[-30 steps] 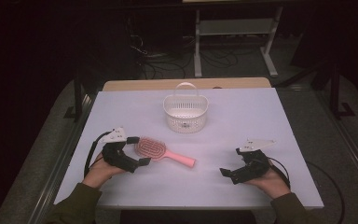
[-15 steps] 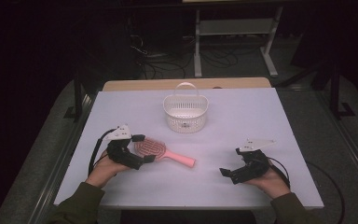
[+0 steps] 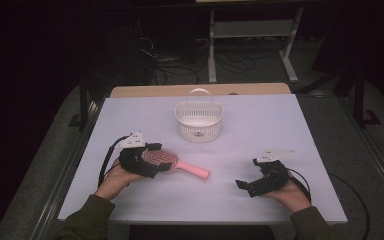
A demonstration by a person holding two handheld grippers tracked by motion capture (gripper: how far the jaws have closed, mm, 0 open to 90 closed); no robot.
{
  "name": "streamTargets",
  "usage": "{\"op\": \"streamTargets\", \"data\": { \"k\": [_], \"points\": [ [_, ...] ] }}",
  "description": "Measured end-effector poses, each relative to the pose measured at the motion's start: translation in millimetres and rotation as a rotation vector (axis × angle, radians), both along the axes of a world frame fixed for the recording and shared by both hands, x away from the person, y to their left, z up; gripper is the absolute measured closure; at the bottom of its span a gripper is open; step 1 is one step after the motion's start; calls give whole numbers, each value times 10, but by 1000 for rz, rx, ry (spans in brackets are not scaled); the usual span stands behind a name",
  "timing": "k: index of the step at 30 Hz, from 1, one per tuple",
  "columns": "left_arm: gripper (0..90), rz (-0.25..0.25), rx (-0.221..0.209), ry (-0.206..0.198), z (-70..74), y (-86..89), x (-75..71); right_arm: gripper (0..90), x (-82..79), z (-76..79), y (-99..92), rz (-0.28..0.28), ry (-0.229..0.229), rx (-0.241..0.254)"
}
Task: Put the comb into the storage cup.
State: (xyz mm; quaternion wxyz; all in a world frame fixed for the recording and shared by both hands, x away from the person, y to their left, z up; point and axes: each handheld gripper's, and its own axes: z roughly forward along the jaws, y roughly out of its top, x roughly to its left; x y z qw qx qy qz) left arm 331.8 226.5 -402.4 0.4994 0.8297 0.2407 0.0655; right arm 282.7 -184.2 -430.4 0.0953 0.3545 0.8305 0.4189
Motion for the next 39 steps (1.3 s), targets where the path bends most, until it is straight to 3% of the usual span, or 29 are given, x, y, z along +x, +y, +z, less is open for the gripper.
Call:
{"op": "streamTargets", "data": {
  "k": [39],
  "points": [
    [496,9,-11,2,11,-377,143,0,10,3,0,1,3,12]
  ]
}}
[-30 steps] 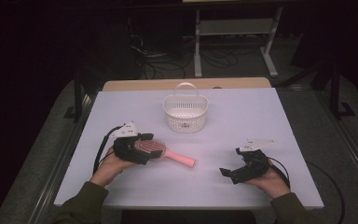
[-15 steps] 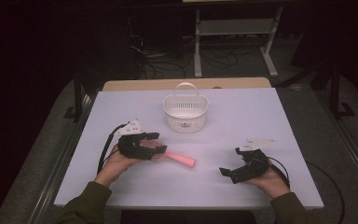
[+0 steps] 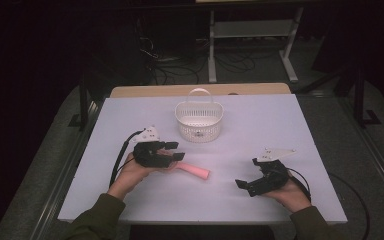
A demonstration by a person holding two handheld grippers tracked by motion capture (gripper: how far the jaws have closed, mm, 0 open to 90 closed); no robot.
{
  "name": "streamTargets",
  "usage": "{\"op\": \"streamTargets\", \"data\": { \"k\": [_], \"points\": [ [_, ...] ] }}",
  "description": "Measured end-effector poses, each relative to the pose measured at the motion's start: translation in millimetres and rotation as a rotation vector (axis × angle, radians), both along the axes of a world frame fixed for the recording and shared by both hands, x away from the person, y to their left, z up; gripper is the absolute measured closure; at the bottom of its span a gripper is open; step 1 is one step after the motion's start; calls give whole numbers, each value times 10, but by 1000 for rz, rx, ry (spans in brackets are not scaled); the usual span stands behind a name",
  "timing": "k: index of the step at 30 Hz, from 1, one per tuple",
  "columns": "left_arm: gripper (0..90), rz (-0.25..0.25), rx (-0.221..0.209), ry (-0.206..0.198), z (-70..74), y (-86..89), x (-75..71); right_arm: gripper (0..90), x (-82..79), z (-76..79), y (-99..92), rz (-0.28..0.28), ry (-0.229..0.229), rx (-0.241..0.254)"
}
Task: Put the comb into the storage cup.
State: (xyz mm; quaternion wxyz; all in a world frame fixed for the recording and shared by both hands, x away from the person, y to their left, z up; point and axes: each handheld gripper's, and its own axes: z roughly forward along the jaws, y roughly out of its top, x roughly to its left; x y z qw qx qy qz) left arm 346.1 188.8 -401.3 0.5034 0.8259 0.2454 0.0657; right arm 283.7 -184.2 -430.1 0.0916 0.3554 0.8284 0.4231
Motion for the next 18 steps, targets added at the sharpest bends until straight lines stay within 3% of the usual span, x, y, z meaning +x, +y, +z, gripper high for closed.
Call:
{"op": "streamTargets", "data": {
  "k": [18],
  "points": [
    [651,-30,10,29,-57,-273,33,0,-4,3,-4,5,-2,5]
  ]
}}
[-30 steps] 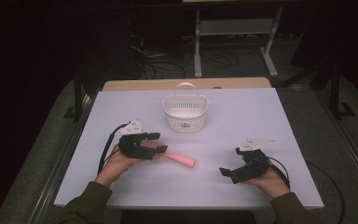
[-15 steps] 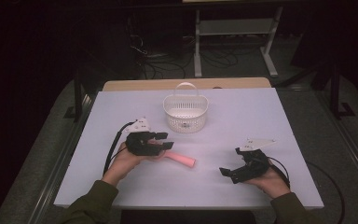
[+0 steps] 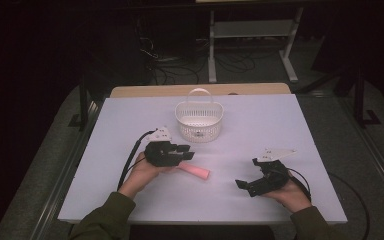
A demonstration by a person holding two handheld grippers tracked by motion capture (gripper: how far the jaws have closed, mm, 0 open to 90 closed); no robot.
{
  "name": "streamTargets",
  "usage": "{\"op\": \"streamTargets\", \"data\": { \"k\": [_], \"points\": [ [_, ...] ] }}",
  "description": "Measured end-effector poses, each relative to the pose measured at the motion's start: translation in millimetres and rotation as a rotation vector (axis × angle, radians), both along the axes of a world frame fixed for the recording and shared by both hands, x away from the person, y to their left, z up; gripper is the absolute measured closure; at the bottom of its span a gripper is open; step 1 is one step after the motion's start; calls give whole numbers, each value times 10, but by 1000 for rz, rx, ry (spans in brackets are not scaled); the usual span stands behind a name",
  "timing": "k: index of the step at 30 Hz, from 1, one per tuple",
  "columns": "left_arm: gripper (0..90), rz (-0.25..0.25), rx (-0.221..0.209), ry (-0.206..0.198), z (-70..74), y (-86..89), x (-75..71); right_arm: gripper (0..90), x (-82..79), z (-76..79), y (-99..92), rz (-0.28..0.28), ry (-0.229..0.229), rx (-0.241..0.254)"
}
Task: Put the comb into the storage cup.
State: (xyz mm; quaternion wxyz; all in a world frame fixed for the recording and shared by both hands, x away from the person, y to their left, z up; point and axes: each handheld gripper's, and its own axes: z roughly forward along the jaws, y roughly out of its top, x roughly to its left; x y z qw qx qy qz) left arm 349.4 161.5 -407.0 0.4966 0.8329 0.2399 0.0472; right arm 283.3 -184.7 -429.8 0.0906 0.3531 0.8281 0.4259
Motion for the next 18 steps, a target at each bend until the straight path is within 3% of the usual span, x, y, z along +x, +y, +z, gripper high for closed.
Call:
{"op": "streamTargets", "data": {
  "k": [18],
  "points": [
    [813,-46,13,17,-75,-284,-5,0,0,3,0,-1,3,4]
  ]
}}
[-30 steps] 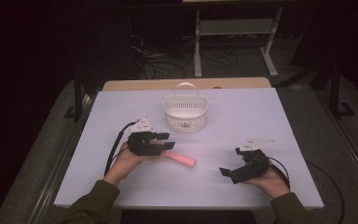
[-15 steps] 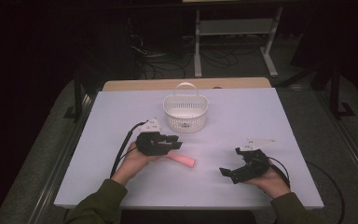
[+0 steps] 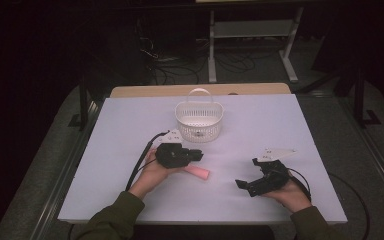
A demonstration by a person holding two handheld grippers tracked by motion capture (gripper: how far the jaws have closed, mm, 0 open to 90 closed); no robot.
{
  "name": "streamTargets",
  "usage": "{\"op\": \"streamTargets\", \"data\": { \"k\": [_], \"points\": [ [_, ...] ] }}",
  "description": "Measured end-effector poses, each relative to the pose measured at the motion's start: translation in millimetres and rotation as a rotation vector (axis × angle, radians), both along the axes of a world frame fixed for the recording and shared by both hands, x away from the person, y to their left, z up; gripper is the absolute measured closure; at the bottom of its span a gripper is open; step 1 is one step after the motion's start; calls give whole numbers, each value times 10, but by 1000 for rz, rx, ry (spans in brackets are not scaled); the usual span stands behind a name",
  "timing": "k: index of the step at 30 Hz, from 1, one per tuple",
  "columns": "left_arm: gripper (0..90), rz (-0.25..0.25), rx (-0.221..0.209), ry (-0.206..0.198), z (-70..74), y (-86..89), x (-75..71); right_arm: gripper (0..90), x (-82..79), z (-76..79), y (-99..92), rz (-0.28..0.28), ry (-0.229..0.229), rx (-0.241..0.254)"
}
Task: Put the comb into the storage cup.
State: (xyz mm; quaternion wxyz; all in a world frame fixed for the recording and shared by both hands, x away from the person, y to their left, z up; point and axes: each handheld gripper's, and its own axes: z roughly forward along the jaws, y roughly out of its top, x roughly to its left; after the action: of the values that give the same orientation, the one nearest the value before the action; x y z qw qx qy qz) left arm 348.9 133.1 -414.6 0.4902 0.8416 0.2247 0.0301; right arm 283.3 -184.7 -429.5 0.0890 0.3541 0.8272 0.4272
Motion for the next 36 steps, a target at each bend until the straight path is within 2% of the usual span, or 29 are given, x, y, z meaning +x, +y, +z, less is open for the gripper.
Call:
{"op": "streamTargets", "data": {
  "k": [7,15,25,36],
  "points": [
    [872,-29,16,9,-43,-147,-11,0,0,3,-2,0,0,3],
    [900,-43,32,16,-103,-286,-30,0,-1,3,0,3,-1,2],
    [900,-51,102,34,-196,-437,-50,0,-2,3,0,3,0,3],
    [900,-54,155,44,-250,-508,-78,0,-2,3,1,3,0,2]
  ]
}}
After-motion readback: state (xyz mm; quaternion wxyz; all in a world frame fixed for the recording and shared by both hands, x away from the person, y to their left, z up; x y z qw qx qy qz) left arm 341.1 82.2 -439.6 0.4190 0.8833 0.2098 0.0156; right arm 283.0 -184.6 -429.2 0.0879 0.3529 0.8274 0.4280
